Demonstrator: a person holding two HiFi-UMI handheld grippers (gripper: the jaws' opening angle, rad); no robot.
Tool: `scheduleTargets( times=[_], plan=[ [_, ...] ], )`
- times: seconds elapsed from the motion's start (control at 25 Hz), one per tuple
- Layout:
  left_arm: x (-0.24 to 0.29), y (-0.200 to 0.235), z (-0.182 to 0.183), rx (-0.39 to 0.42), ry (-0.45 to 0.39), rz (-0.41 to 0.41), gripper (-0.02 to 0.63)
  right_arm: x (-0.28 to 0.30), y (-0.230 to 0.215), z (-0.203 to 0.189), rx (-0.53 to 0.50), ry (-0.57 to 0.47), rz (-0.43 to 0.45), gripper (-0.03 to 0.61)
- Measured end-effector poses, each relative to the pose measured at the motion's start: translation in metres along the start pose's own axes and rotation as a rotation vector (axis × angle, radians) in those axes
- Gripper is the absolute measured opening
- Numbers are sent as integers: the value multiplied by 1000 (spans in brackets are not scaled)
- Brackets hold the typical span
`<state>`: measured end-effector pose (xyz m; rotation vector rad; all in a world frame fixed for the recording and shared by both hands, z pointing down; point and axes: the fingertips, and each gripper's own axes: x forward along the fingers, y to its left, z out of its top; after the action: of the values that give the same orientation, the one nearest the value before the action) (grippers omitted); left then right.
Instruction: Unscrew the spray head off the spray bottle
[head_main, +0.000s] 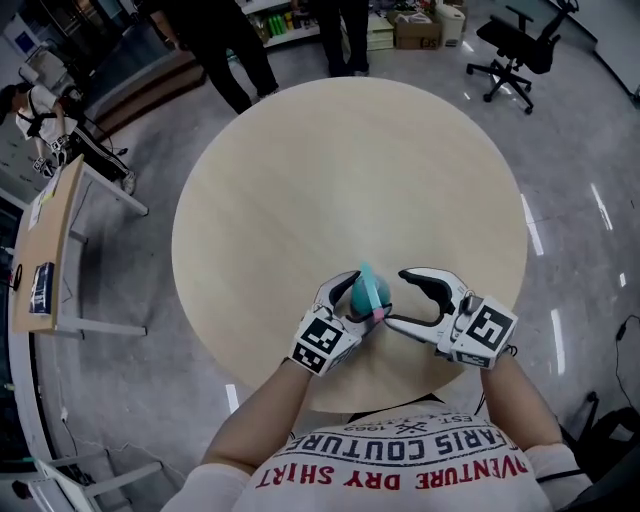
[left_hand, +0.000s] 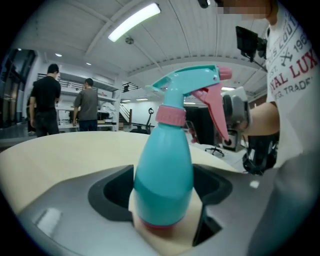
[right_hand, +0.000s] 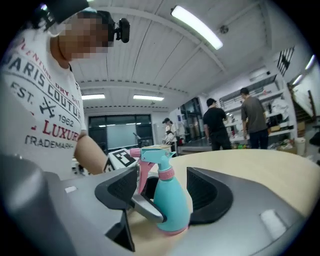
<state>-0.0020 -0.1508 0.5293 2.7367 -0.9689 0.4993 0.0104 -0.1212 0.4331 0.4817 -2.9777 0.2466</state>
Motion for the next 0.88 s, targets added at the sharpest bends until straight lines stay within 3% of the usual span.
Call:
scheduleTargets(
  times=[0.12, 0.36, 0.4, 0.44, 0.48, 0.52, 0.76, 0.88],
  plan=[
    [-1, 2, 0, -52, -12, 119, 356, 1, 9, 2, 5, -68, -139, 304],
    [-3, 6, -3, -115, -18, 298, 356, 23, 2, -7, -5, -57, -299, 302],
    [-3, 5, -3, -125, -19, 318, 356, 25, -2, -8, -16, -54, -319, 289],
    [-2, 2, -3, -132, -21, 331, 356, 26, -4, -8, -29, -52, -338, 231],
    [-2, 0, -2, -134, -26, 338, 356, 28, -6, -8, -44, -49, -350, 168],
    [-2, -2, -2, -133, -30, 340, 356, 30, -6, -8, -57, -43, -353, 153],
    [0, -5, -1, -117, -20, 297, 356, 37, -7, -11, -115, 3, -309, 135],
    [-1, -7, -3, -80, -12, 215, 356, 39, -4, -12, -130, 36, -216, 133]
  ],
)
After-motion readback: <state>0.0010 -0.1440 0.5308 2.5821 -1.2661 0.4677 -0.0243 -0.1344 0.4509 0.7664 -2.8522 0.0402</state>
